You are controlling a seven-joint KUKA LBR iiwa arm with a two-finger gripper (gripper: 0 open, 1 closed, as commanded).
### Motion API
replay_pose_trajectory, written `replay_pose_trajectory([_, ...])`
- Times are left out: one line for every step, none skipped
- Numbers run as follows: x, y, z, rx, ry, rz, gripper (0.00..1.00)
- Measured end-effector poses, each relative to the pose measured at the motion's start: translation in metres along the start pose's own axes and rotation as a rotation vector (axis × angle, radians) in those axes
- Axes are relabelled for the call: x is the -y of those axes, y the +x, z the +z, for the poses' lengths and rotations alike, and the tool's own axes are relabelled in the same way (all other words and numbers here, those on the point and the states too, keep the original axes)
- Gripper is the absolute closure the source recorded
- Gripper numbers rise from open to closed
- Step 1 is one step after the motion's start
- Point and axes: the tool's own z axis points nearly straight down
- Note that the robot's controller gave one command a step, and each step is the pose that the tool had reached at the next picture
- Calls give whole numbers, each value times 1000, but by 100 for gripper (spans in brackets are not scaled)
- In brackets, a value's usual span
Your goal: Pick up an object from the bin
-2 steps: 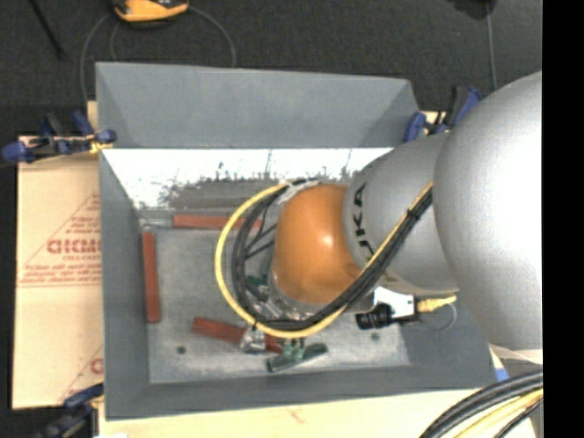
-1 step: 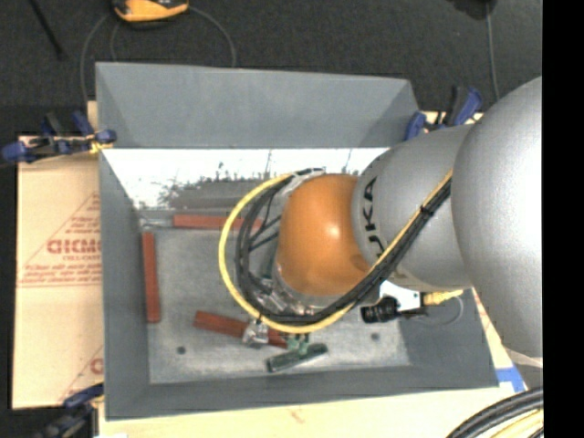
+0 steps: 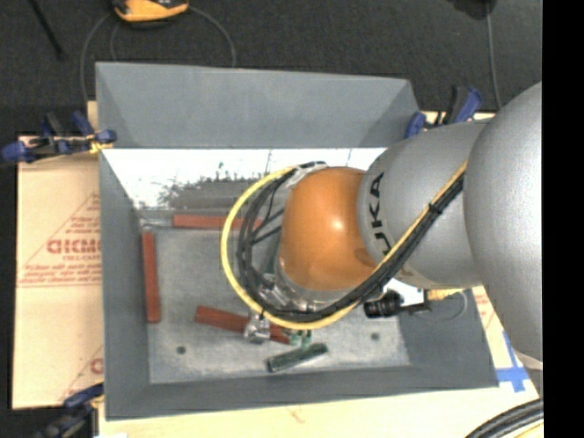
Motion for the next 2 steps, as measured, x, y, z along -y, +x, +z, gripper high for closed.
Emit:
replay_pose_trajectory([0, 0, -4, 1, 0, 0, 100])
replay_pose_trajectory([0, 0, -4, -3, 2, 0, 100])
